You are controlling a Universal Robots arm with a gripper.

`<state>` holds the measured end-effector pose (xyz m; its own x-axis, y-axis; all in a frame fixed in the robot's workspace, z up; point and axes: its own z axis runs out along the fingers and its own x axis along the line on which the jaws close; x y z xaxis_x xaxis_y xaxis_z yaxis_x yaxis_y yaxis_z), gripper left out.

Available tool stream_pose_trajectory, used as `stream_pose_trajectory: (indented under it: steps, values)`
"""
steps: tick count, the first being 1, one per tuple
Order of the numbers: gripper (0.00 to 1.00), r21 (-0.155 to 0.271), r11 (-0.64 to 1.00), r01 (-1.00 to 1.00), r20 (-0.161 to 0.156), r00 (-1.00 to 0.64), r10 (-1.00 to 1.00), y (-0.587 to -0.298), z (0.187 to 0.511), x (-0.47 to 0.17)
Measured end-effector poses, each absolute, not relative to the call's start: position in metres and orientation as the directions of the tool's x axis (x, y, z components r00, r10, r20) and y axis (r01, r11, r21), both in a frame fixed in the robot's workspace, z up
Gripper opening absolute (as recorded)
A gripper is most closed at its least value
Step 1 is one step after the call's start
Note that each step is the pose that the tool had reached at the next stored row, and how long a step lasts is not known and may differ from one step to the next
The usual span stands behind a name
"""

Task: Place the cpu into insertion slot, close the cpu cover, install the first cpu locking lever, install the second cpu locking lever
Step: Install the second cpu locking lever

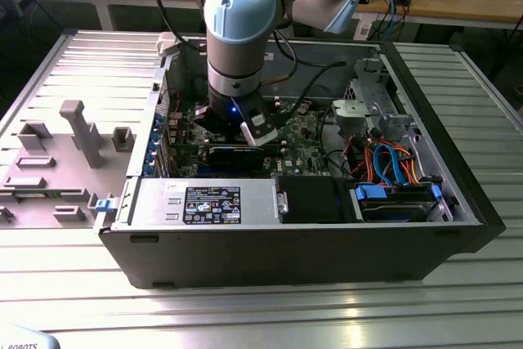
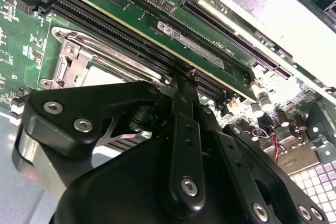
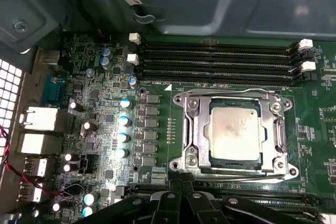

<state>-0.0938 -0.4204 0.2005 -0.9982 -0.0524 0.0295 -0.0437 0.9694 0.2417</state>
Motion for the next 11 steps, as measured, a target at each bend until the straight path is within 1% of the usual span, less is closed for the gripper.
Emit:
stream_pose_trajectory:
  steps: [11]
  values:
    - [0.11, 0.259, 0.965, -0.044, 0.029, -0.998, -0.053, -0.42, 0.1949, -0.0964]
